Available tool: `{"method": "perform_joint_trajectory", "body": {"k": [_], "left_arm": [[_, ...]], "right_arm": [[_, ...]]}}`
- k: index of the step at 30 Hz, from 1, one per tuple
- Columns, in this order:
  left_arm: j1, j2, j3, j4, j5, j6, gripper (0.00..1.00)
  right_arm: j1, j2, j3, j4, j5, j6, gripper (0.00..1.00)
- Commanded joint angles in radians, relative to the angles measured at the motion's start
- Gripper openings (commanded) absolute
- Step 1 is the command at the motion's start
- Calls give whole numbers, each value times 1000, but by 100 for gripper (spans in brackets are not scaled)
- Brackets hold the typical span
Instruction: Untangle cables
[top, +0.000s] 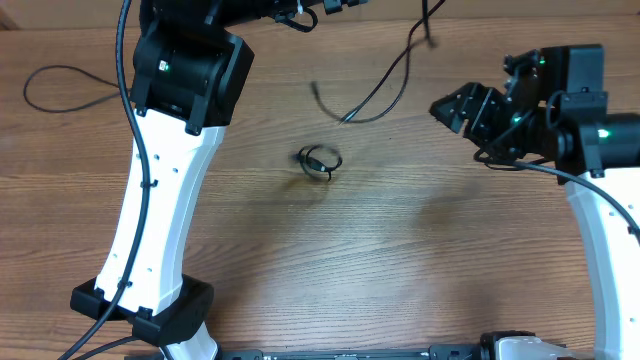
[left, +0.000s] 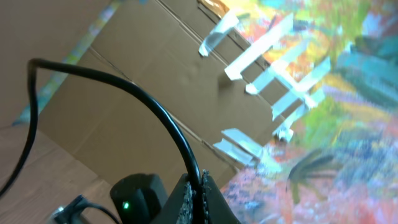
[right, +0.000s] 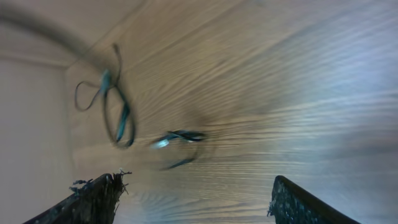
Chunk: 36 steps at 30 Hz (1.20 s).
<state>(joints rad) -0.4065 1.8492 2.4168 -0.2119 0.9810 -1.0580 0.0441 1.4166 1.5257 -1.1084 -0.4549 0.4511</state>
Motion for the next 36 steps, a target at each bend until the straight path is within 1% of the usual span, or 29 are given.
{"method": "perform_joint_trajectory", "body": {"k": [1,4,9,13,16,18,22,26,29,30,33,36], "left_arm": [[-8,-24,20,3,-53,-85,4],[-7,-24,20,13,-51,-110,4],[0,-24,20,11,-18,-100,4],[20,-24,20,-90,-1,-6,4],[56,-24,20,-249,-42,113,4],[89,-24,20,-382,-121,196,4],[164,-24,20,-657,-416,313,4],[224,-24,20,-834,-641,396,4],[258,-24,20,-929,-789,431,4],[277,-24,20,-972,-871,444,4],[298,-24,20,-1009,-962,480,4],[311,-24,20,-1030,-999,504,4]], "right_arm": [[57,1,-1,40,-6,-15,78],[83,1,-1,70,45,-14,78],[84,1,-1,71,119,-7,79],[84,2,-1,48,140,-7,80],[85,2,-1,21,139,-8,84],[86,3,-1,0,126,-19,84],[87,16,-2,-5,19,-113,84],[111,48,-10,0,-11,-140,84],[159,89,-28,22,-11,-153,84],[210,123,-34,43,-10,-177,84],[299,173,-34,84,5,-198,84],[402,229,-34,135,45,-192,84]]}}
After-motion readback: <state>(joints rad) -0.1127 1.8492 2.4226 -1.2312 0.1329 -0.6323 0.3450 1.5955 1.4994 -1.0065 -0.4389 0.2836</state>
